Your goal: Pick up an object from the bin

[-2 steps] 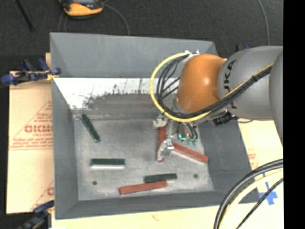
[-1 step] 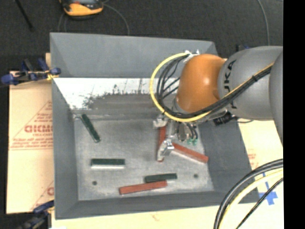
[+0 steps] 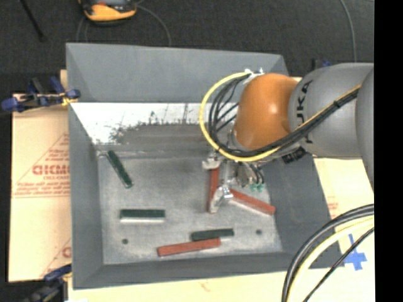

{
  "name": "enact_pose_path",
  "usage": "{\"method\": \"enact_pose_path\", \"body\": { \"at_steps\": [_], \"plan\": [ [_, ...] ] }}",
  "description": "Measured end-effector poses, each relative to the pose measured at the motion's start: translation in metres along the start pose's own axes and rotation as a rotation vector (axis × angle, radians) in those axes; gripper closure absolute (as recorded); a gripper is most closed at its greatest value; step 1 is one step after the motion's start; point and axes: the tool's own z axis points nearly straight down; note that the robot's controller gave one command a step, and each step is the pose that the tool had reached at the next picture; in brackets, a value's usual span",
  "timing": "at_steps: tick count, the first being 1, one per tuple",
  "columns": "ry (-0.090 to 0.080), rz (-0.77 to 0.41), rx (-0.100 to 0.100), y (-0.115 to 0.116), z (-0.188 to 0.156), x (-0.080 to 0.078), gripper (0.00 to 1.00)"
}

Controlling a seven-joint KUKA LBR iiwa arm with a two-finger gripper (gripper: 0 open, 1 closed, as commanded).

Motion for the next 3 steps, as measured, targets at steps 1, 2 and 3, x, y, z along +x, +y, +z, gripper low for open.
{"method": "enact_pose_path", "body": {
  "at_steps": [1,2,3],
  "plan": [
    [-0.007,-0.032,-0.001,-0.012,0.028,0.018,0.0],
    [0.012,-0.521,-0.007,-0.046,0.047,-0.023,1.0],
    [0.011,-0.519,-0.007,-0.047,0.047,-0.024,1.0]
  ]
}}
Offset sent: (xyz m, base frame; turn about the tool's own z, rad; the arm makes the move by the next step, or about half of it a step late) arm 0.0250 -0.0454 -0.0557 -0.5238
